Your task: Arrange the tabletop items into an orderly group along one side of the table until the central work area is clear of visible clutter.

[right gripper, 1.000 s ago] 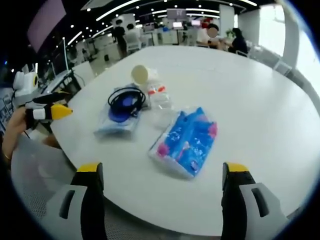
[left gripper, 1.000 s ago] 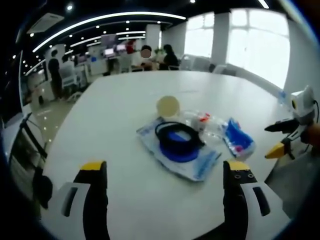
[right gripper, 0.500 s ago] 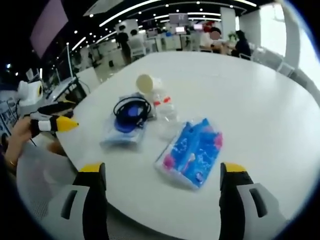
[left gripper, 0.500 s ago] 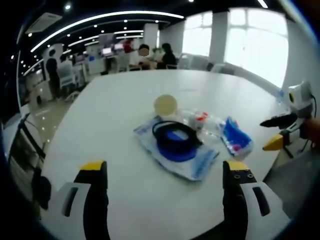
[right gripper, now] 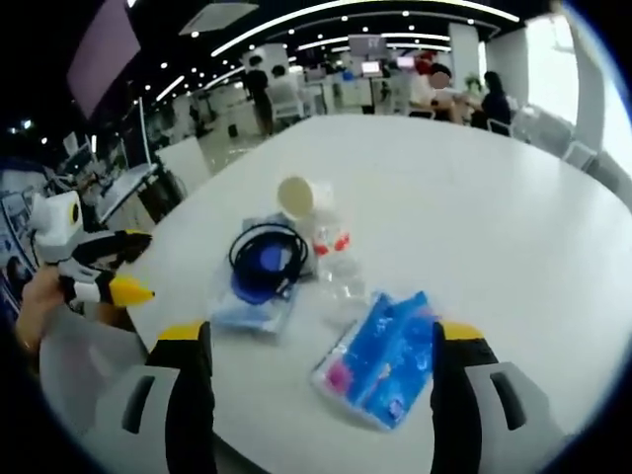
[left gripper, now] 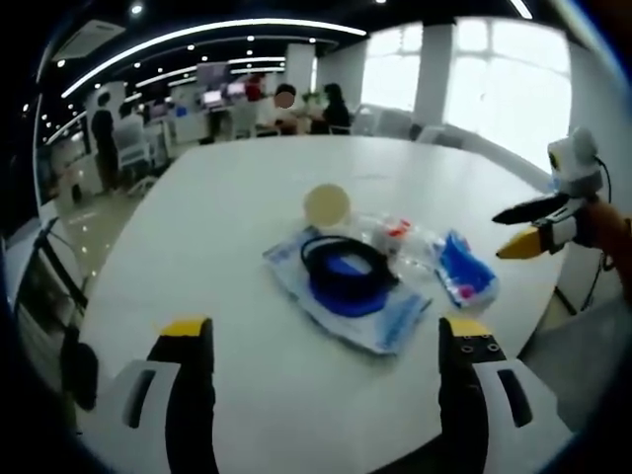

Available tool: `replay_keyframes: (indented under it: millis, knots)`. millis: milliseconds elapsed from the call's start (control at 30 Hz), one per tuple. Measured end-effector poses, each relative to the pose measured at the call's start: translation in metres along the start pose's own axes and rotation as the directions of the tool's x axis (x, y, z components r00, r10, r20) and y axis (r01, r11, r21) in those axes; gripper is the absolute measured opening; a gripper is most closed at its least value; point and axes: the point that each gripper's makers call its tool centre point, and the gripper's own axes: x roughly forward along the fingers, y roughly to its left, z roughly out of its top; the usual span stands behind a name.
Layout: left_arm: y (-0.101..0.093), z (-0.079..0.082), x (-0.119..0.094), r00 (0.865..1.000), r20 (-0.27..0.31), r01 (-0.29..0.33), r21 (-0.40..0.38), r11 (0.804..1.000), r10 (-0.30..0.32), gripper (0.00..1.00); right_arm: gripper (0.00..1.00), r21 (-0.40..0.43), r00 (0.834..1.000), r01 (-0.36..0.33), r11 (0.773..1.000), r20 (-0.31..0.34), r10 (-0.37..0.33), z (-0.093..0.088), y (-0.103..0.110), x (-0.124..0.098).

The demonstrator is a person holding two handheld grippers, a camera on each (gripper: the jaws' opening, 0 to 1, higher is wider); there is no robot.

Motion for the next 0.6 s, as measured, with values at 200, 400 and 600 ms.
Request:
replay_keyframes:
  millis: [200,400,600]
  knots:
    - [-0.001,0.0,0.0,1.0,0.0,0.008,-0.007,1.0,-0.008,0.91,0.91,0.002,1.0,-0.012,1.0,-0.011,0.012,0.006,-0.003,0.01]
    - [-0.006,0.0,0.002,1.0,-0.005,0.024,-0.003,1.0,-0.024,0.91,0.91,-0.008,0.999,-0.021,1.0,-0.032,0.02,0.01,-0.006,0.021]
    - [-0.008,-0.001,0.003,0.999,-0.017,0.035,0.005,0.999,-0.035,0.91,0.91,-0.019,0.999,-0.024,1.0,-0.049,0.023,0.014,-0.01,0.034]
